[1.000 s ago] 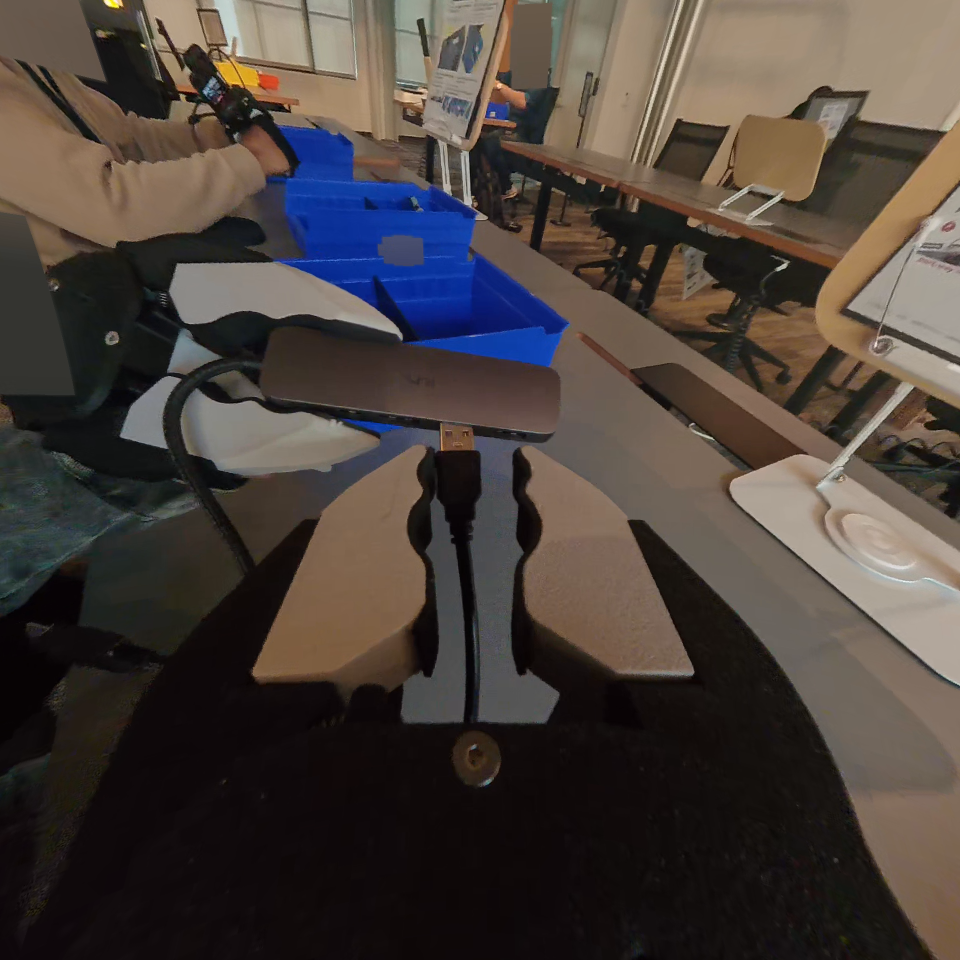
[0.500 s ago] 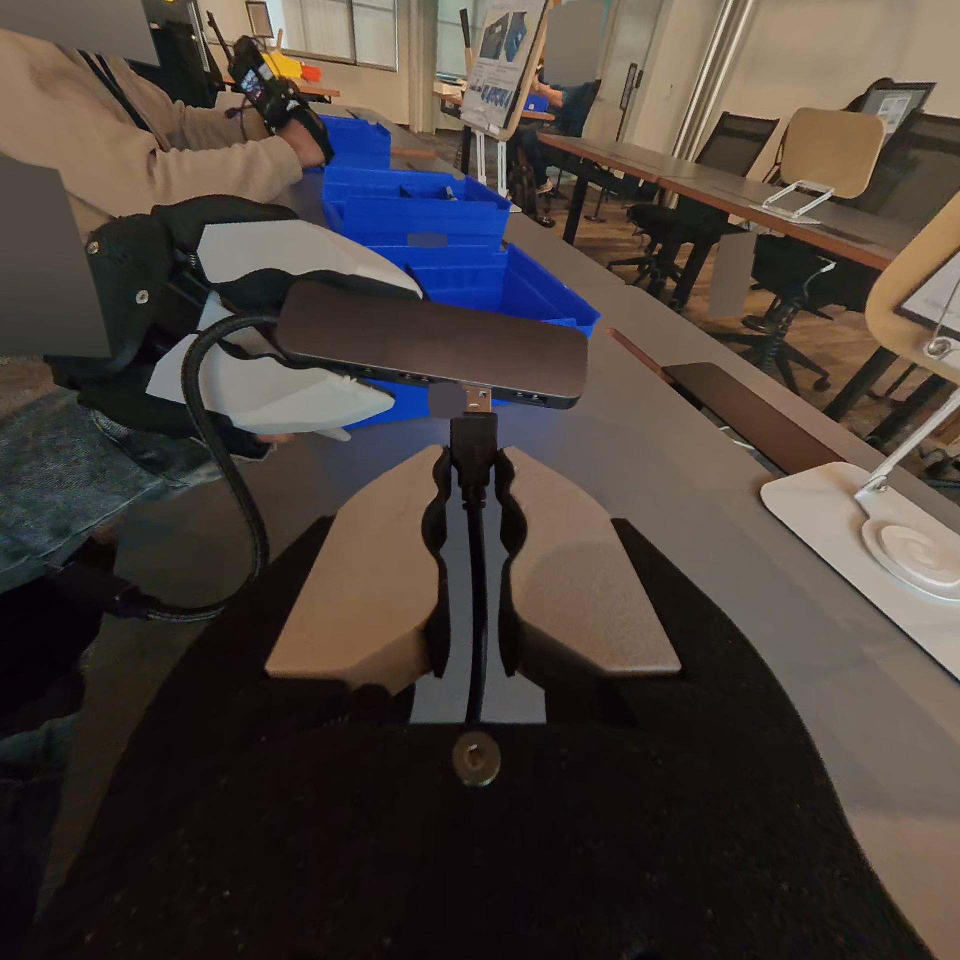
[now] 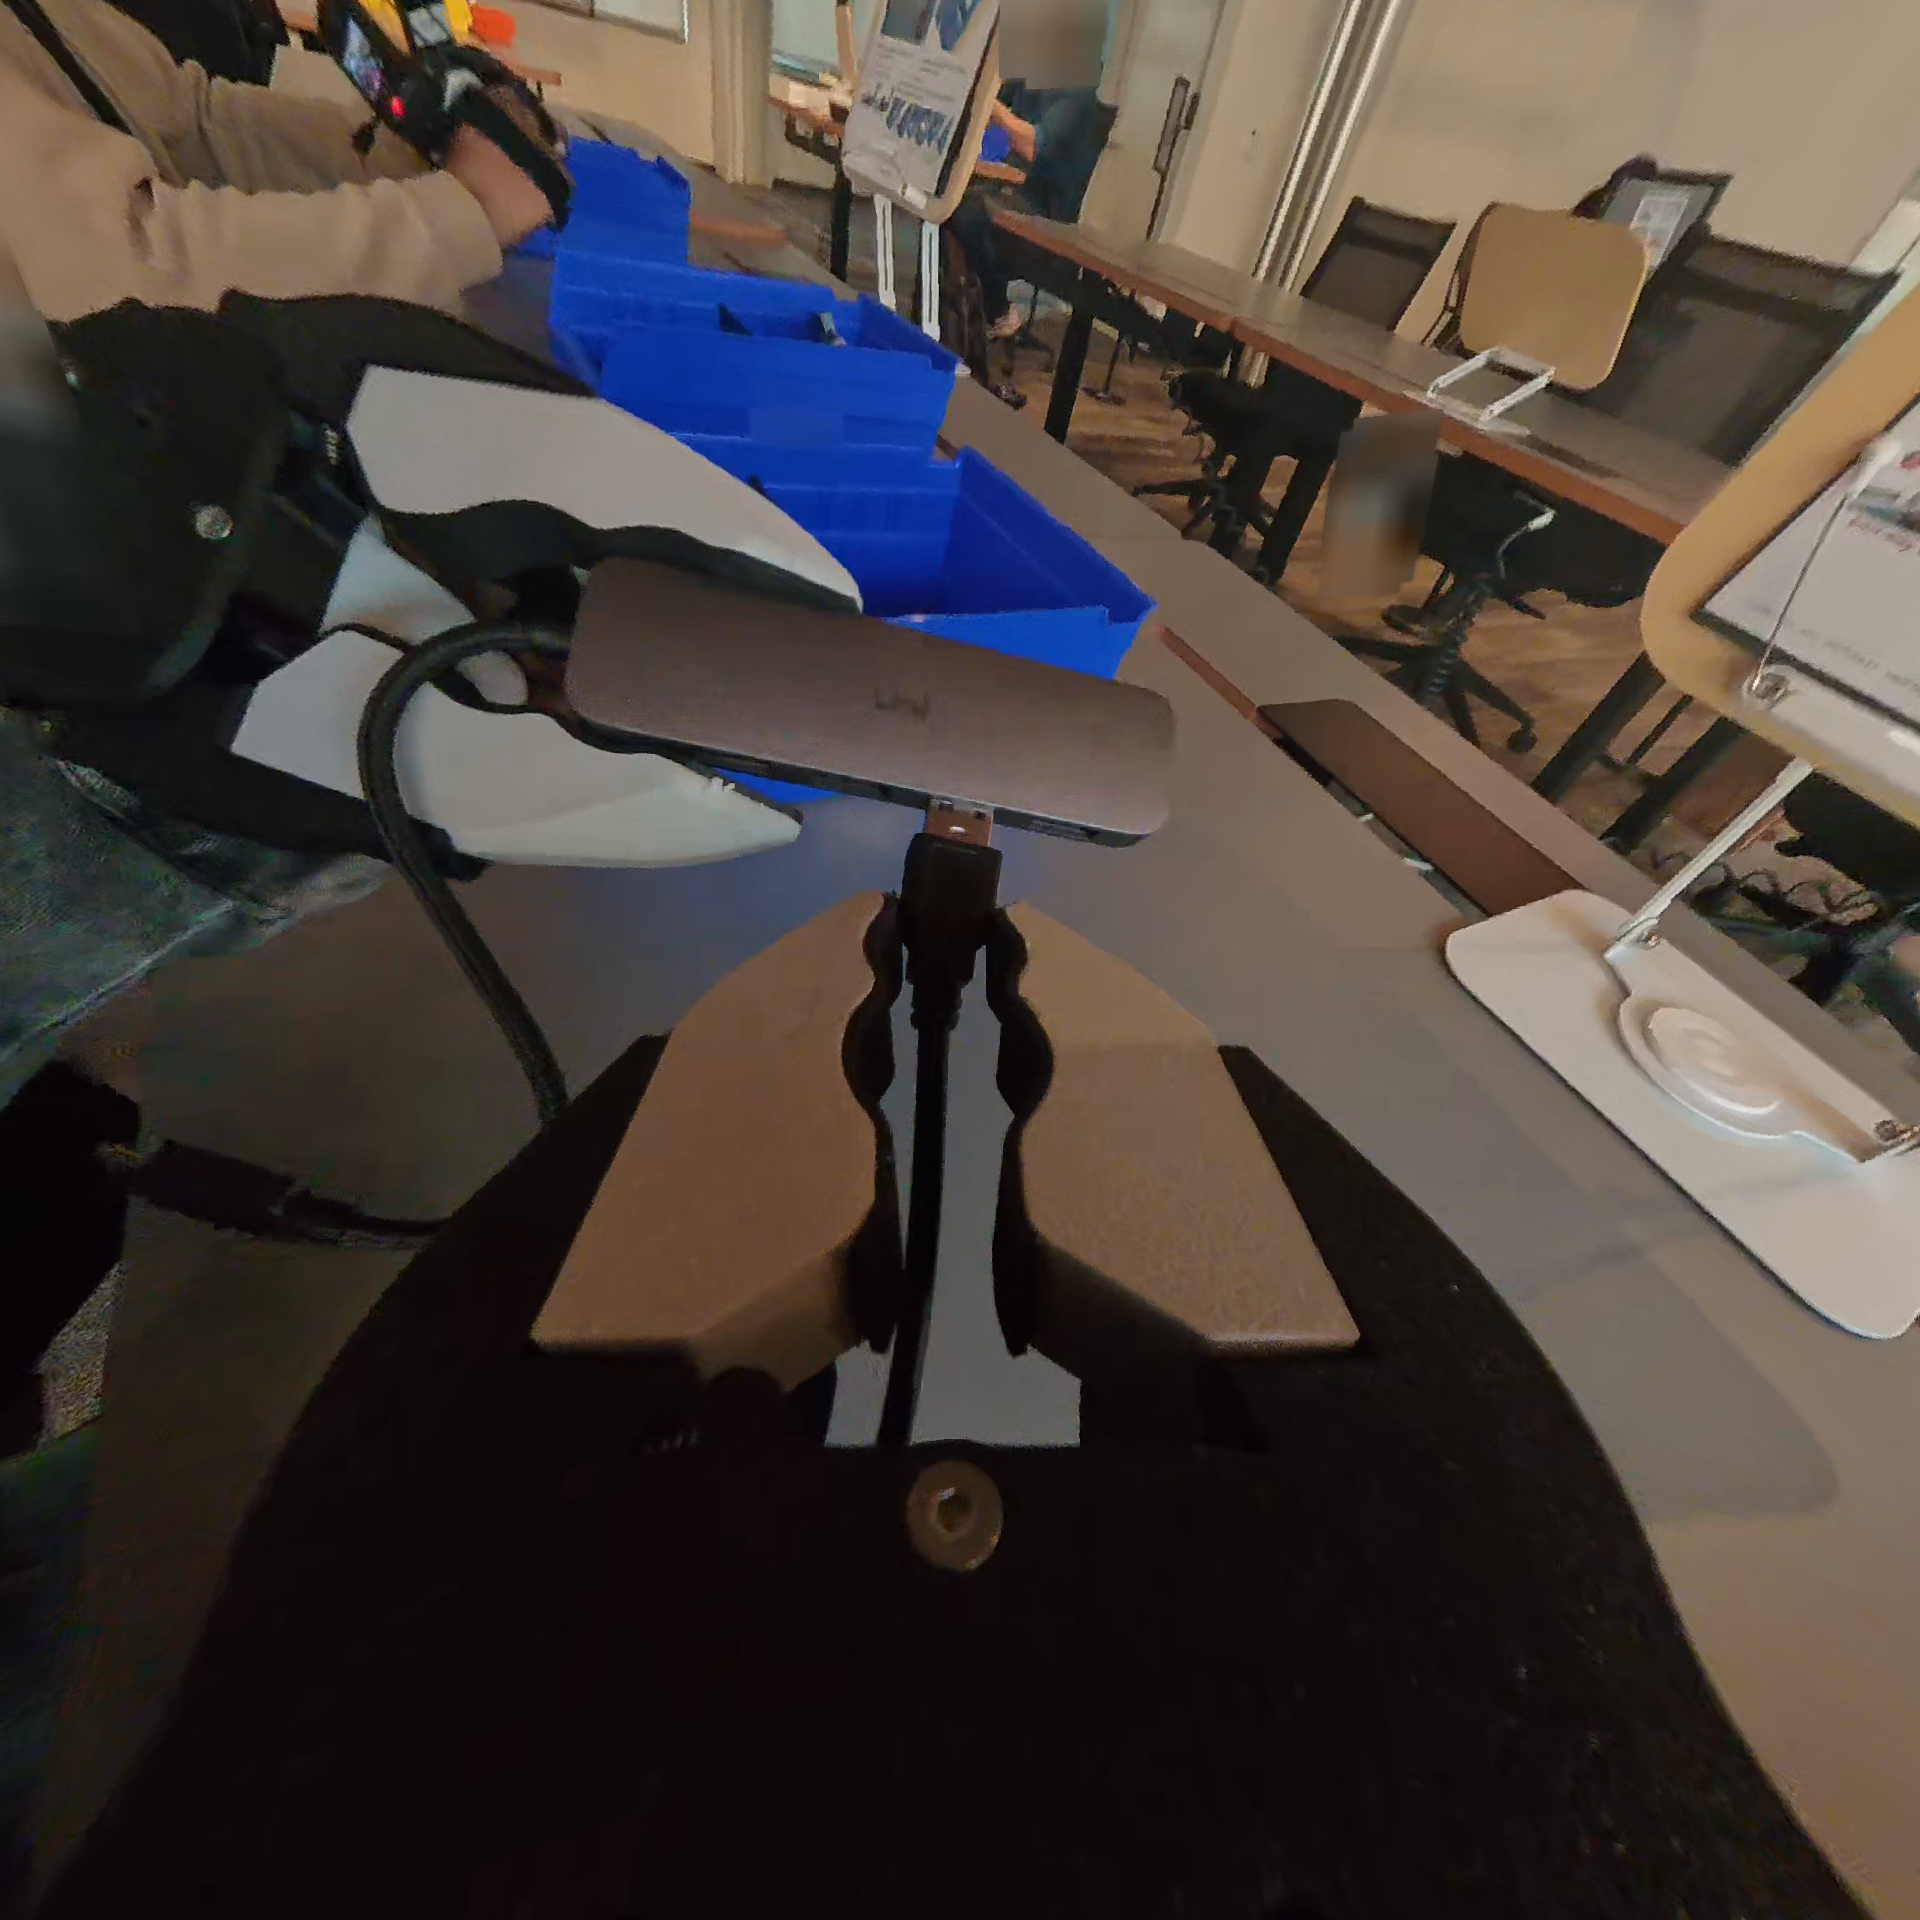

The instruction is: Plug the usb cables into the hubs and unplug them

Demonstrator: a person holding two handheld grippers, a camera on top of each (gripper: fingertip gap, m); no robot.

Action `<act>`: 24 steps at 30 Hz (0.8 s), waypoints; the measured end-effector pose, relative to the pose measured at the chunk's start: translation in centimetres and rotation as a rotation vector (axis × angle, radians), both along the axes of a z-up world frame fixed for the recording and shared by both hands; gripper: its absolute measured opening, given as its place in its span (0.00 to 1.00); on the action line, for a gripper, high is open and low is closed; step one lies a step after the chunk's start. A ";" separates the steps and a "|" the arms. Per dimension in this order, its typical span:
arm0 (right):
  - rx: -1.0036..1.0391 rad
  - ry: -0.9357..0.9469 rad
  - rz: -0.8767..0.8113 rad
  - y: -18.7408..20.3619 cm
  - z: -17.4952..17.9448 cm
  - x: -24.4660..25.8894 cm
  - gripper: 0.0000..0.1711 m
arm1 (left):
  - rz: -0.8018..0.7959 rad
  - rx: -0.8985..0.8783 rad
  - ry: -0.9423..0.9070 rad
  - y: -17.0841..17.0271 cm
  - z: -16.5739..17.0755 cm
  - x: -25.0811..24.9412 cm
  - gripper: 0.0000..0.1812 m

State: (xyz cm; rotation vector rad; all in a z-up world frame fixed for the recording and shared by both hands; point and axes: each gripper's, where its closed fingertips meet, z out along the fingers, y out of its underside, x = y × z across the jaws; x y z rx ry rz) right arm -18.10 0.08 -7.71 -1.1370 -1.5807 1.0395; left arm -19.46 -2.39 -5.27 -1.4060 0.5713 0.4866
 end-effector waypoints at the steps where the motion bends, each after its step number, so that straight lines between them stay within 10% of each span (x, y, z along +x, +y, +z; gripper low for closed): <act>1: -0.008 -0.008 -0.002 0.1 -0.4 -0.1 0.08 | 0.001 -0.006 0.011 0.1 -0.1 0.2 0.20; 24: -0.012 0.002 -0.033 0.7 1.4 0.1 0.08 | -0.061 0.094 -0.371 0.7 0.8 -1.5 0.19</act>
